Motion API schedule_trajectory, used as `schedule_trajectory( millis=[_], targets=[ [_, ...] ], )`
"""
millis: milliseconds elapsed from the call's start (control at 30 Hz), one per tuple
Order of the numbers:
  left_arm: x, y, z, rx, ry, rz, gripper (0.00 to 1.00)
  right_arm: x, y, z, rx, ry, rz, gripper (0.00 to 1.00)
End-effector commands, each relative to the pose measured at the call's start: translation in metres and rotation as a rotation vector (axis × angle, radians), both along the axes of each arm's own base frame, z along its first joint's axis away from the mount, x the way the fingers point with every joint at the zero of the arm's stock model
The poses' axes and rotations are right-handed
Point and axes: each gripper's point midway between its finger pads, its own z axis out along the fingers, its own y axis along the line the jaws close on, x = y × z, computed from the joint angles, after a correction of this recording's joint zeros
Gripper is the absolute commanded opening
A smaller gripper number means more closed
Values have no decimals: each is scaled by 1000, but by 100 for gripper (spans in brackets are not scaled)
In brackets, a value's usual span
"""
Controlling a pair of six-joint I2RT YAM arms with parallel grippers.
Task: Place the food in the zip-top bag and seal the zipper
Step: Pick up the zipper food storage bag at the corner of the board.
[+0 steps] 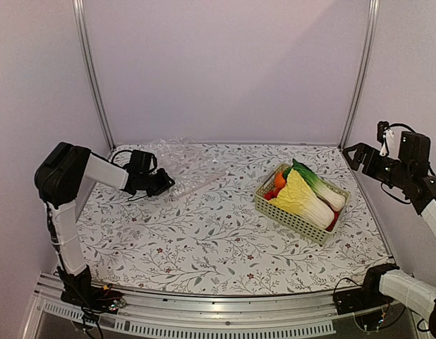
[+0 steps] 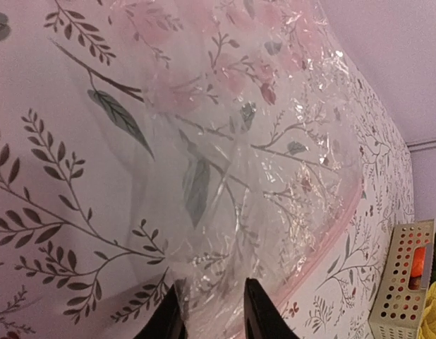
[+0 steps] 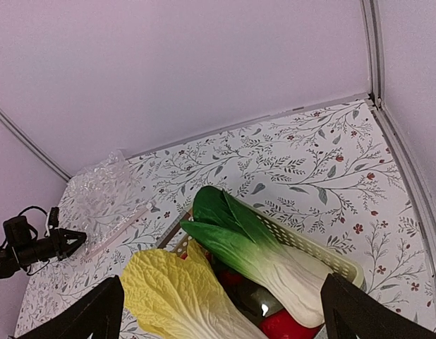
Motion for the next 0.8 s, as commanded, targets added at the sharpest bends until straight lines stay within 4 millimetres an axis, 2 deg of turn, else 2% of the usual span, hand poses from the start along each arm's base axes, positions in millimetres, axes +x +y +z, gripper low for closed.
schedule_trajectory(
  millis=[0,100,133,233,300,500,633,767],
  targets=[
    [9,-7,18,-51,-67,-22,18,-4,5,10,3,-15,26,98],
    [6,-14,40,-122,-113,-37,3,-4,8,12,28,-10,33,97],
    [4,-16,49,-151,-127,-38,0,-4,9,14,45,-9,37,96],
    [-4,-17,81,-220,-168,-32,0,-3,20,21,105,-1,65,94],
    [-12,-16,102,-258,-196,-18,0,0,35,25,172,6,102,93],
    [-40,-20,153,-381,-262,21,0,6,100,31,268,49,196,89],
    [-59,-34,176,-452,-283,24,0,13,147,38,349,82,240,86],
    [-74,-49,204,-486,-327,29,0,17,198,47,521,120,292,86]
  ],
)
